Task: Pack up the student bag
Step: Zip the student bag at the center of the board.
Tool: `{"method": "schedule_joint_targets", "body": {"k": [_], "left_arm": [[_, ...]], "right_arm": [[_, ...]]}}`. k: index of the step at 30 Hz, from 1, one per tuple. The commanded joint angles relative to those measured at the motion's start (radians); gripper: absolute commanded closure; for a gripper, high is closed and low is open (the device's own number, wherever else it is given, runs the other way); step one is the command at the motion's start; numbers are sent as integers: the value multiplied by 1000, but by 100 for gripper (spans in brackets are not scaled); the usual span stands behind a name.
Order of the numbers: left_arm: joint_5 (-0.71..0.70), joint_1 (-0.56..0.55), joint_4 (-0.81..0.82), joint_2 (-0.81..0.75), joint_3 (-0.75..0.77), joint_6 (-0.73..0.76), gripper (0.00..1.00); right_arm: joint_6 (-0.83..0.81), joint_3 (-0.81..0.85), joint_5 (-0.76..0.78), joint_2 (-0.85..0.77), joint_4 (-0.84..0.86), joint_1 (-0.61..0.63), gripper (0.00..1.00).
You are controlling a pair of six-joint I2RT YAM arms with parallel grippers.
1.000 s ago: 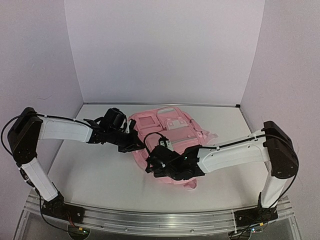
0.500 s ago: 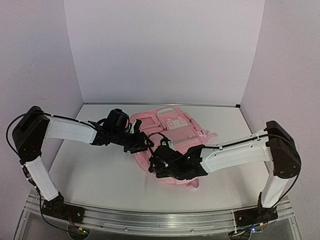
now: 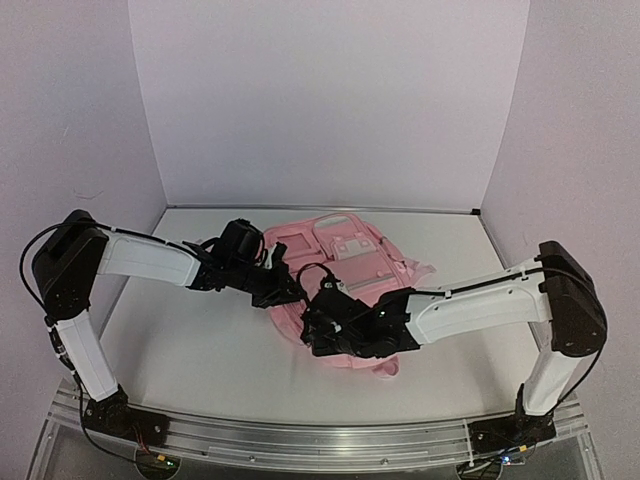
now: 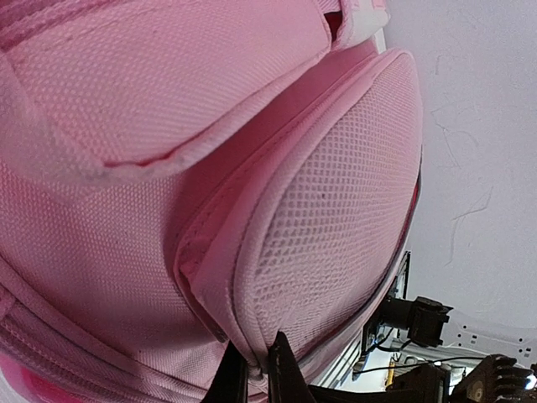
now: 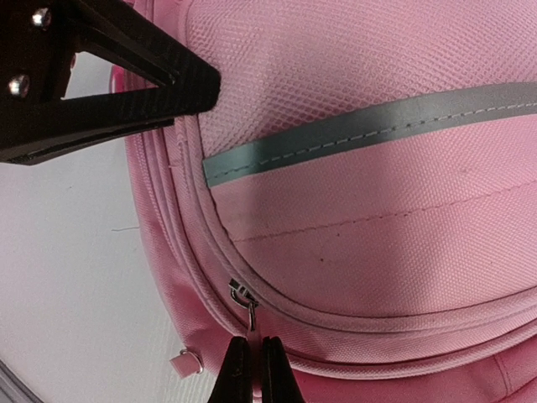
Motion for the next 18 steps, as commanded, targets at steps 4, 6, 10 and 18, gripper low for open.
{"method": "schedule_joint_targets", "body": {"k": [4,6,10,18], "left_arm": [[-89,40,-22,12,31,47,100],[-87,53,-26,12,30,57,100],[-82,83,-40,3,29,81,100],[-84,129,-98,-37,34,190,100]], "right_arm": [[3,-107,-69,-136,-23,-67,100],[-9,-128,-80,-140,-23,-90,100],[-37,-149,-92,-137,-24,-131,100],[-92,-165,-41,-160,-31,-214,100]]}}
